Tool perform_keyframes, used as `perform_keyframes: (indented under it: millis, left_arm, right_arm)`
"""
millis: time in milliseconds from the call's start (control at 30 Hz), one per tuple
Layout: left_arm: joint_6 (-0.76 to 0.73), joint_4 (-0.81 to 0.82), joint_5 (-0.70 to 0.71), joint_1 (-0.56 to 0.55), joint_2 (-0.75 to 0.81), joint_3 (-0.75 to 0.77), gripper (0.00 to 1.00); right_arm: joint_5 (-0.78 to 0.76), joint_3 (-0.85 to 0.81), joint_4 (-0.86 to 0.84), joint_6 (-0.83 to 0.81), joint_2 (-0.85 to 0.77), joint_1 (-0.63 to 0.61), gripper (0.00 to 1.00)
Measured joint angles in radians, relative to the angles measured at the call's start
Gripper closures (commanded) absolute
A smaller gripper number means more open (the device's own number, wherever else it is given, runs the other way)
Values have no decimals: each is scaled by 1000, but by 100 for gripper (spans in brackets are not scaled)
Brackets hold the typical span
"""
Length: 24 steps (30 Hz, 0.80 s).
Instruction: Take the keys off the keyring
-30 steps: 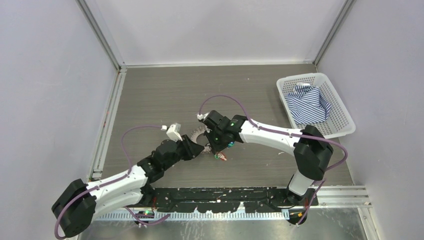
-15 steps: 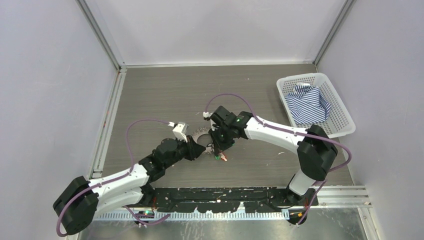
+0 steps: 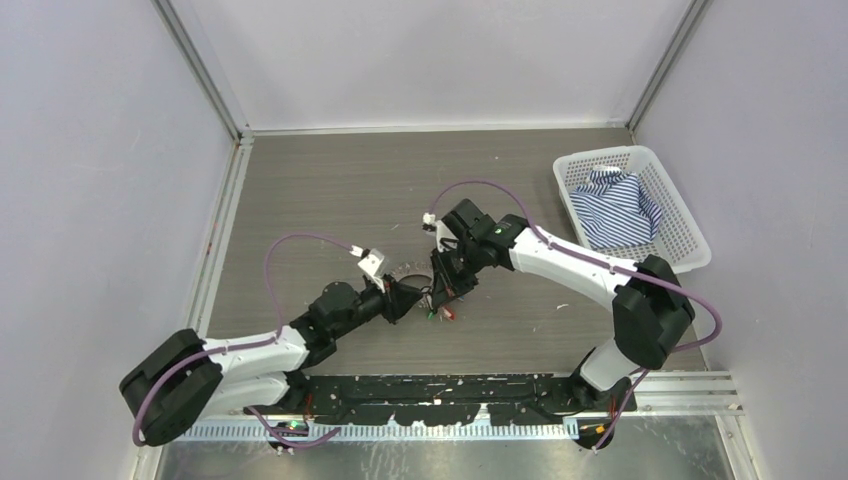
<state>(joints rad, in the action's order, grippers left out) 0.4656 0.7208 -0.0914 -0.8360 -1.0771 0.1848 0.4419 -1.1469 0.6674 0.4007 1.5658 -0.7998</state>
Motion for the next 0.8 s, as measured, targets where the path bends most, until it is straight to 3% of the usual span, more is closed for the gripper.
perform_keyframes:
  millis: [467,800]
  left_arm:
    - [-83,-76,97,-64,374,-87,79]
    - [-140,-119,187,-104,412,-132,75]
  right_arm:
    - [223,-56,10,162,28,129,99]
    - [328,-35,-155,543,53,181,99]
